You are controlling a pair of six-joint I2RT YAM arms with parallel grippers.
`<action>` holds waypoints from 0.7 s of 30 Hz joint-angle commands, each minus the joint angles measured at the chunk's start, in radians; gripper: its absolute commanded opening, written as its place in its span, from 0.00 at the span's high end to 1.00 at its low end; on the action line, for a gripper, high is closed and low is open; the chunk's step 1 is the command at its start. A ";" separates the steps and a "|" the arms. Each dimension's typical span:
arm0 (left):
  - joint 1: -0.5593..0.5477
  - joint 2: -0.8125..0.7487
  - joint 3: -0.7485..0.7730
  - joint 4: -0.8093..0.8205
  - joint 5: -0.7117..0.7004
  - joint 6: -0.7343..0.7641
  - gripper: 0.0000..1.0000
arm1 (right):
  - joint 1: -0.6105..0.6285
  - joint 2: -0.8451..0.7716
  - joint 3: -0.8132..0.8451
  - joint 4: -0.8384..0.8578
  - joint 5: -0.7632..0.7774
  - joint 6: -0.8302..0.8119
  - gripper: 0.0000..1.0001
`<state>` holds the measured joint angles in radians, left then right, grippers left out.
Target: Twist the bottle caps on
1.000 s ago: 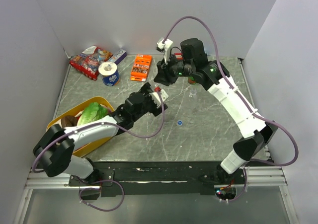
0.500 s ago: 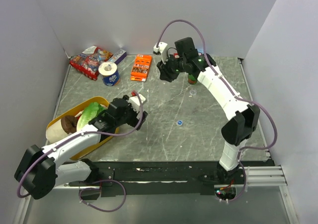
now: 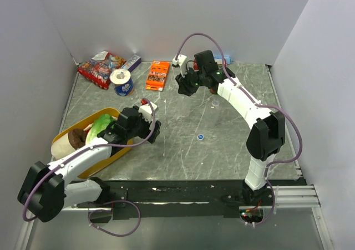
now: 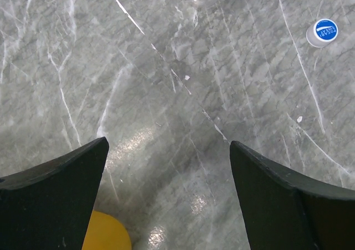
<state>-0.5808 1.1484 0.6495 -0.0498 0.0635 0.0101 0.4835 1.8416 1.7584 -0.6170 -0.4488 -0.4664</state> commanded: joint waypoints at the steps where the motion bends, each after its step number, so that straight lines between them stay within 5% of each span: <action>1: 0.007 0.010 0.033 0.027 0.033 -0.021 0.04 | -0.005 -0.051 -0.046 0.083 -0.021 0.032 1.00; 21: 0.015 0.022 0.042 0.037 0.052 -0.021 0.04 | -0.005 -0.101 -0.079 0.069 0.001 0.028 0.73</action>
<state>-0.5716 1.1625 0.6514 -0.0494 0.0906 0.0090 0.4835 1.8114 1.6920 -0.5327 -0.4595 -0.4397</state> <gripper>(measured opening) 0.961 0.406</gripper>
